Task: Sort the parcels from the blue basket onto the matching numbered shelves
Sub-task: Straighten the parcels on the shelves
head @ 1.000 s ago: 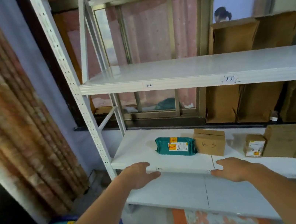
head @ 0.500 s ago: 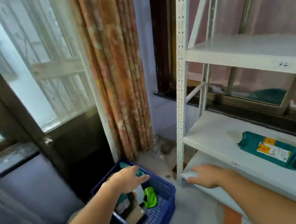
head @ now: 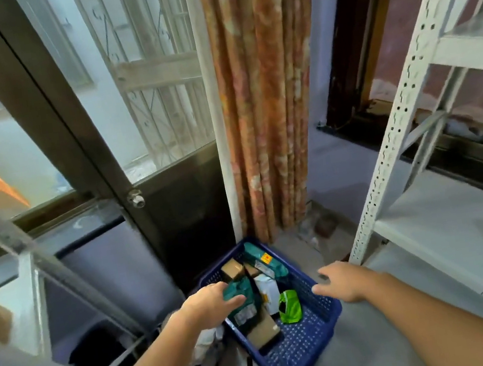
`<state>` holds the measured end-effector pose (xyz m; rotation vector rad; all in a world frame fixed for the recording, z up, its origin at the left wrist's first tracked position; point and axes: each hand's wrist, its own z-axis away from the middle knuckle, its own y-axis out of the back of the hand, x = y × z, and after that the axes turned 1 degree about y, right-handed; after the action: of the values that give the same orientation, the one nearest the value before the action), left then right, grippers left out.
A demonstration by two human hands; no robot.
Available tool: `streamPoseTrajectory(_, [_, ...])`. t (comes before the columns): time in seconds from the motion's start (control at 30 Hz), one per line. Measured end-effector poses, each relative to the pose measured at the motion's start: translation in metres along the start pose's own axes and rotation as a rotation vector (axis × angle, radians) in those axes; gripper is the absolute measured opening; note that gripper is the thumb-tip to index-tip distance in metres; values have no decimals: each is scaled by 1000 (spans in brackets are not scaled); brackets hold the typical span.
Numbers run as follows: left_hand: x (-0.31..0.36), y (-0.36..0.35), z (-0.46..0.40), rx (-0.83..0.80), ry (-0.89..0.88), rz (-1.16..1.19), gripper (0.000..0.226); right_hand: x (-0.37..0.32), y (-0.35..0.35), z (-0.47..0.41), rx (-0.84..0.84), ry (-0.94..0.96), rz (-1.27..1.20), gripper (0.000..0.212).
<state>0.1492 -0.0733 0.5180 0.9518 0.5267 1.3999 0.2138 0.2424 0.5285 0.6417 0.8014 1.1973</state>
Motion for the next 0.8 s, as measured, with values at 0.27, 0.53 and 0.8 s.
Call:
streamPoseTrajectory(0.27, [19, 13, -77, -32, 68, 68, 85, 28, 32, -98, -73, 54, 56, 68])
streamPoseTrajectory(0.53, [34, 21, -135, -40, 176, 131, 86, 54, 66, -183, -177, 113, 110, 71])
streamPoseTrajectory(0.8, [11, 12, -186, -136, 229, 147, 84, 41, 54, -250, -276, 140, 114, 74])
